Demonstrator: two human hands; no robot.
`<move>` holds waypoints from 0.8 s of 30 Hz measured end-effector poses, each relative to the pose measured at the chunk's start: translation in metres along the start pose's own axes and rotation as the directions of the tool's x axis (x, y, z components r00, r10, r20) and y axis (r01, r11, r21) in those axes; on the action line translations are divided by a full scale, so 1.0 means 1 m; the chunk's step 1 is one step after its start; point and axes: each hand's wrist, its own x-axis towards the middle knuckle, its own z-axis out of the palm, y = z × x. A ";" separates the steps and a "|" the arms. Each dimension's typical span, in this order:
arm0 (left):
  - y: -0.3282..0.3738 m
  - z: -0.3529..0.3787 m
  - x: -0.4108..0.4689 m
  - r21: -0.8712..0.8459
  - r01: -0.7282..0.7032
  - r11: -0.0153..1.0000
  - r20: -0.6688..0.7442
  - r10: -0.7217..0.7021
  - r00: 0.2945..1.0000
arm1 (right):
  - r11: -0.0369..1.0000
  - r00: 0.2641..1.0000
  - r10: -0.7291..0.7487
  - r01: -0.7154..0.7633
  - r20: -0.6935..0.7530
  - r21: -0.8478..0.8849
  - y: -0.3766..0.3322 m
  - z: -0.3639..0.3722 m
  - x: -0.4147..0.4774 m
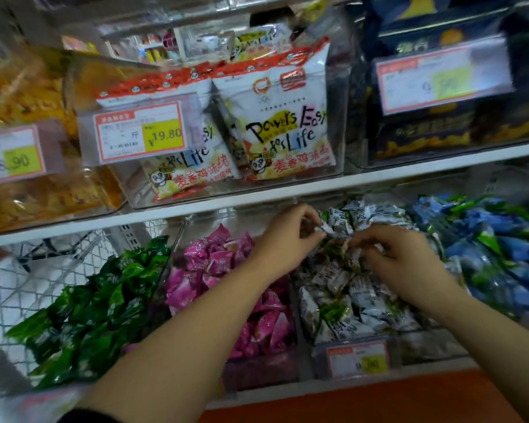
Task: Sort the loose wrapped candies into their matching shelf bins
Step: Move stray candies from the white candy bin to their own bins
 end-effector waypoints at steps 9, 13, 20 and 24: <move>0.000 0.011 0.018 0.501 -0.041 0.865 0.213 -0.077 0.974 | 0.993 0.996 -0.048 0.055 0.069 -0.108 0.018 -0.015 -0.006; -0.008 0.001 0.006 0.567 -0.005 0.824 0.287 -0.192 0.938 | 0.925 0.944 -0.191 0.265 0.269 -0.271 0.016 0.000 0.004; -0.040 -0.044 -0.035 0.402 0.089 0.912 0.168 -0.169 0.971 | 0.806 0.903 0.039 0.225 0.429 -0.547 0.009 0.016 0.039; -0.079 -0.082 -0.073 0.409 0.278 0.869 -0.031 -0.291 0.956 | 0.798 0.909 0.098 0.172 0.406 -0.578 -0.003 0.021 0.046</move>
